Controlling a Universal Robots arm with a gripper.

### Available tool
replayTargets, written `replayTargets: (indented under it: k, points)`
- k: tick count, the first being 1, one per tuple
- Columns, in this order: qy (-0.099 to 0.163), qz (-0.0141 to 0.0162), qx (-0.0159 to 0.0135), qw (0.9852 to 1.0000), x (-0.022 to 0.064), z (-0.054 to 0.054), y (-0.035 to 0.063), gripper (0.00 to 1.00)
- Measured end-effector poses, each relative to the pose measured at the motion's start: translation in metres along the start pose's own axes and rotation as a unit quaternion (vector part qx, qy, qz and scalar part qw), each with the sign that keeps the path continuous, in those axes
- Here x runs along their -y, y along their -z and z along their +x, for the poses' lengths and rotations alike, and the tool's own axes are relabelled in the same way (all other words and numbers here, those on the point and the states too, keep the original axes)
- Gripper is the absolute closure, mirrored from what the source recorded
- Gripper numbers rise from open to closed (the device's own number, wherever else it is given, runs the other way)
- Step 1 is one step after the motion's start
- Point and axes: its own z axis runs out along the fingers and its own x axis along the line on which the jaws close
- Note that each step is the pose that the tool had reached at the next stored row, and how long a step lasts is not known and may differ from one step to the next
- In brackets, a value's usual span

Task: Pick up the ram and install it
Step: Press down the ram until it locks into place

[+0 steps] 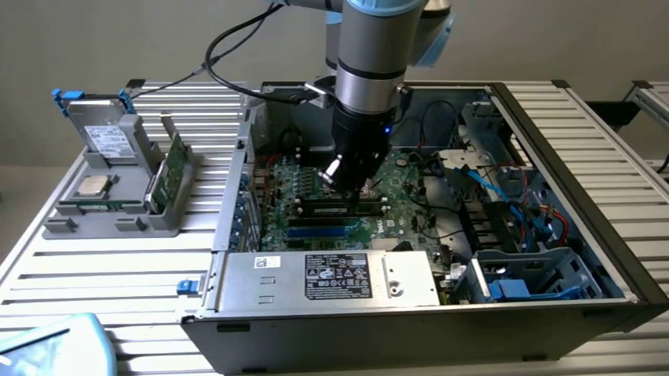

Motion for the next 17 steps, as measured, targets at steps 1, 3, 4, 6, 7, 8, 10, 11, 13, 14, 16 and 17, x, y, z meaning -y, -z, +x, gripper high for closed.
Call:
replayTargets:
  k: [1, 3, 4, 6, 7, 8, 10, 11, 13, 14, 16, 17]
  points:
    - [-0.007, -0.0004, 0.0001, 1.0000, 0.0000, 0.0000, 0.0000, 0.89]
    - [-0.021, -0.0013, 0.0002, 0.9998, 0.0000, 0.0000, 0.0000, 0.89]
    - [-0.029, -0.0017, 0.0002, 0.9996, 0.0000, 0.0000, 0.0000, 0.89]
    - [-0.044, -0.0026, 0.0004, 0.9990, 0.0000, 0.0000, 0.0000, 0.89]
    - [-0.052, -0.0031, 0.0004, 0.9986, 0.0000, 0.0000, 0.0000, 0.89]
    - [-0.060, -0.0035, 0.0005, 0.9982, 0.0000, 0.0000, 0.0000, 0.89]
    - [-0.076, -0.0045, 0.0006, 0.9971, 0.0000, 0.0000, 0.0000, 0.89]
    - [-0.084, -0.0049, 0.0007, 0.9964, 0.0000, 0.0000, 0.0000, 0.89]
    - [-0.100, -0.0059, 0.0008, 0.9950, 0.0000, 0.0000, 0.0000, 0.89]
    - [-0.108, -0.0063, 0.0009, 0.9941, 0.0000, 0.0000, 0.0000, 0.89]
    - [-0.125, -0.0073, 0.0011, 0.9922, 0.0000, 0.0000, 0.0000, 0.89]
    - [-0.133, -0.0078, 0.0011, 0.9911, 0.0000, 0.0000, 0.0000, 0.89]
